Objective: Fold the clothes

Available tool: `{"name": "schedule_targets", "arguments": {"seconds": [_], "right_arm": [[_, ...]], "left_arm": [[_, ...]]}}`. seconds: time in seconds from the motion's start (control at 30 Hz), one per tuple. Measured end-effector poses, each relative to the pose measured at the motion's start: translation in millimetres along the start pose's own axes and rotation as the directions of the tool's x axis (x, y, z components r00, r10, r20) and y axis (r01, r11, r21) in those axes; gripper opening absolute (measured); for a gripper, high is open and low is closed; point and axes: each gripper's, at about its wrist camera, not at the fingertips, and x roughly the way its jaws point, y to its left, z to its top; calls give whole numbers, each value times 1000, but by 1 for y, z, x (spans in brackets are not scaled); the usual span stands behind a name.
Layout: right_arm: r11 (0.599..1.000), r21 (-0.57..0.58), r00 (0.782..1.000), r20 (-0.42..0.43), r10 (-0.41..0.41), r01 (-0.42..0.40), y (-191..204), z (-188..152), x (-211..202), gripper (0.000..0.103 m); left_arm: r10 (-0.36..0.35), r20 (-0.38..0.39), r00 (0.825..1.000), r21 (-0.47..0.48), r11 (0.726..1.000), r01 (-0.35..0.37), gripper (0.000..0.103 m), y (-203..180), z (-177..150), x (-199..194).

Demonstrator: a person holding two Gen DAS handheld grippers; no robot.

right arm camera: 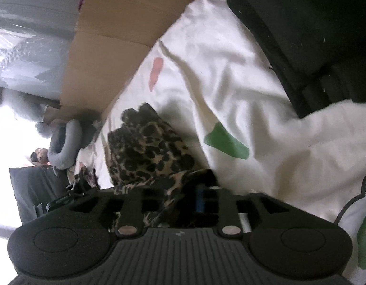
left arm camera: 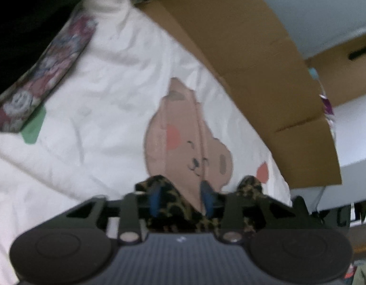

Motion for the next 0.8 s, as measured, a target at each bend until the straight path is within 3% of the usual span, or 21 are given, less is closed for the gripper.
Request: {"name": "schedule_targets", "arguments": {"seconds": [0.03, 0.23, 0.33, 0.47, 0.8], "right_arm": [[1000, -7, 1000, 4, 7, -6, 3, -1, -2, 51], [1000, -15, 1000, -13, 18, -19, 12, -8, -2, 54], [999, -12, 999, -28, 34, -35, 13, -13, 2, 55], [998, -24, 997, -50, 56, -57, 14, -23, 8, 66], [998, -5, 997, -50, 66, -67, 16, -24, 33, 67]], "left_arm": [[-2, 3, 1000, 6, 1000, 1, 53, -4, -2, -3], [-31, -6, 999, -3, 1000, 31, 65, -14, -25, -14], [-22, -38, 999, -9, 1000, 22, 65, -9, -34, -10], [-12, -71, 997, -17, 1000, 11, 67, -3, -43, -5], [-26, -57, 998, -26, 999, 24, 68, -1, -32, 10]]}}
